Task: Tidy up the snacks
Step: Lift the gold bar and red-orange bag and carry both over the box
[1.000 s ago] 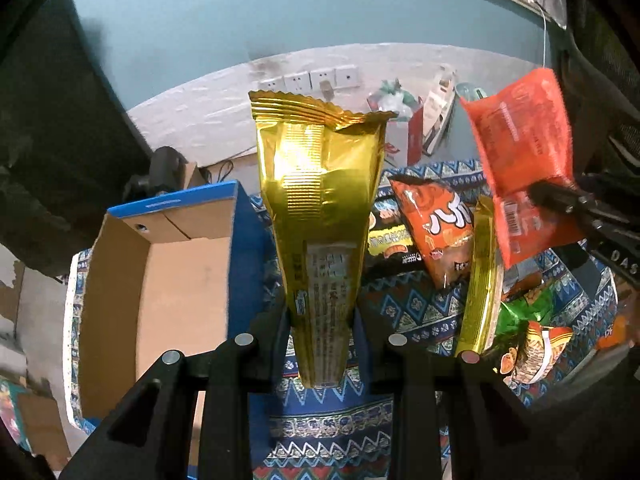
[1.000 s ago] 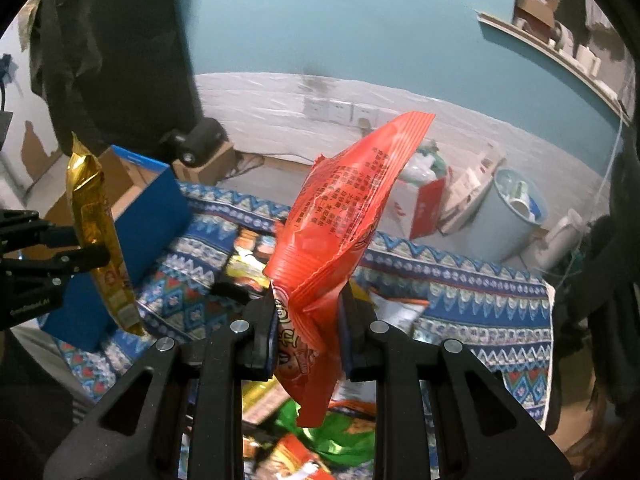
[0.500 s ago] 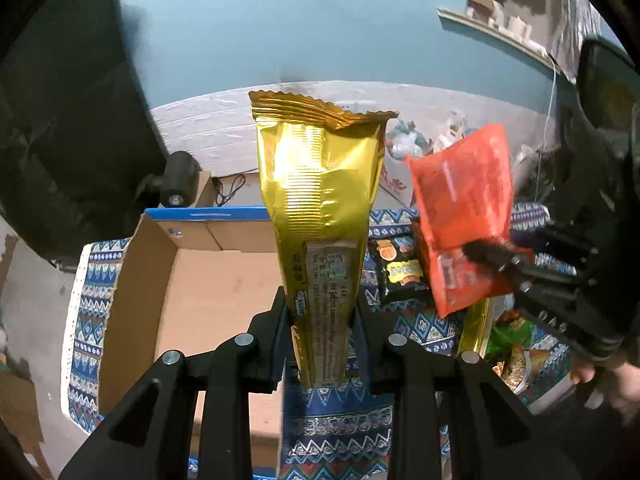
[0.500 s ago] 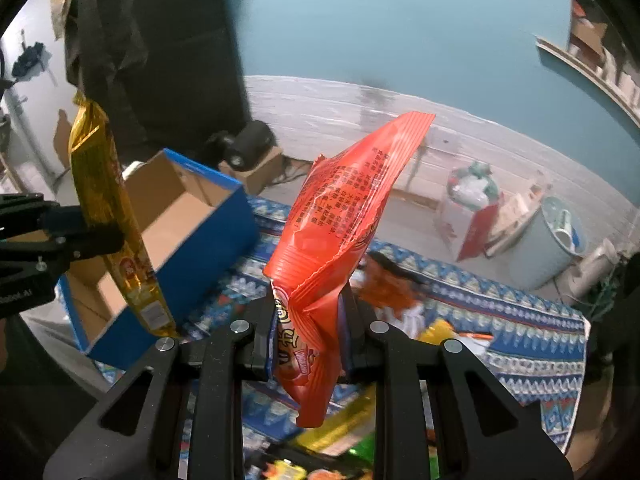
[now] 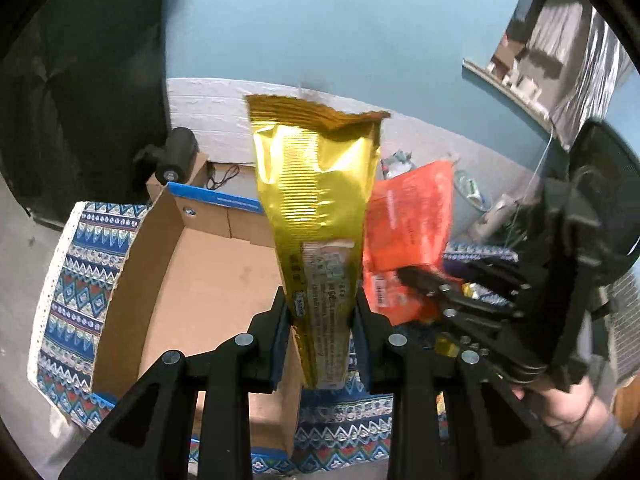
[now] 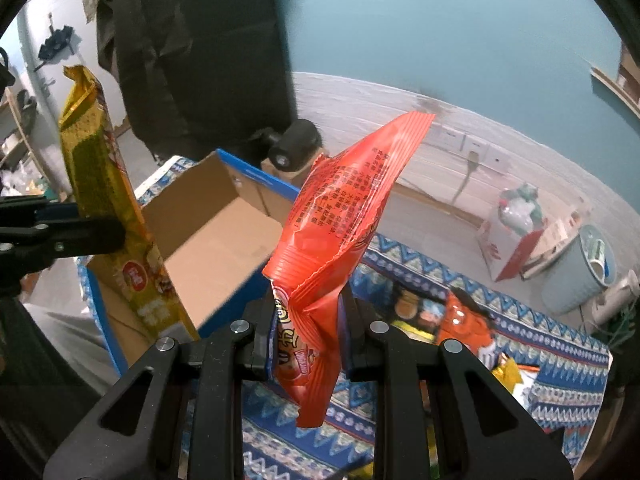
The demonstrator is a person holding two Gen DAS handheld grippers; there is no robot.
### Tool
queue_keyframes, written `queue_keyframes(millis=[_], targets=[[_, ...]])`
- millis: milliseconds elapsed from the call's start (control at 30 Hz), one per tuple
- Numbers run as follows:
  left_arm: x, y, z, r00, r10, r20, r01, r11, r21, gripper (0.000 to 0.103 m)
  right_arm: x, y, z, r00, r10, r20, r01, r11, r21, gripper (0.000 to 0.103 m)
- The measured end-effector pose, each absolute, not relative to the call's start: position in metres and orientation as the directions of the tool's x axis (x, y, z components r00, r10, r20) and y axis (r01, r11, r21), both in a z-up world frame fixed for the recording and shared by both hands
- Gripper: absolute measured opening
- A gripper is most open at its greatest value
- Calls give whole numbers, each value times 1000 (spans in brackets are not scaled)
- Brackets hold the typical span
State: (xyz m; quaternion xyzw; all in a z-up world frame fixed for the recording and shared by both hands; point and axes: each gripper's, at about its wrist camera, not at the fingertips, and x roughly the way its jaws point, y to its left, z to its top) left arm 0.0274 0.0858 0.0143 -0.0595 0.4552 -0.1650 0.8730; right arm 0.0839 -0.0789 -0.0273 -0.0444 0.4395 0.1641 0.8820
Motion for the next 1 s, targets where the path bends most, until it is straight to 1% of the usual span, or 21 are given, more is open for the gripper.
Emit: queue_keyframes(millis=[200,300,433,867,1000], targets=[[25,109,28,575,-332,-748,221,943,-249,29,95,-56,-30,546,272,-793,-345,935,83,21],[27,121,27,605,-266,-751,183,964,-194,29,101,-39,-32,540,279,-794,-360,929,82,21],[33,137,17,603,-210,-770,140,978,-157,29,107,-19,-38,524,286,-802,-376,923,84,21],[60,174,-64,473,-41,-880,13,999,-39,29,128,29,-70,441,303,-845,-415,903,108,21],[65,182,-85,428,-11,-904,-13,1000,-19,29,131,39,-81,410,305,-860,-423,898,117,21]])
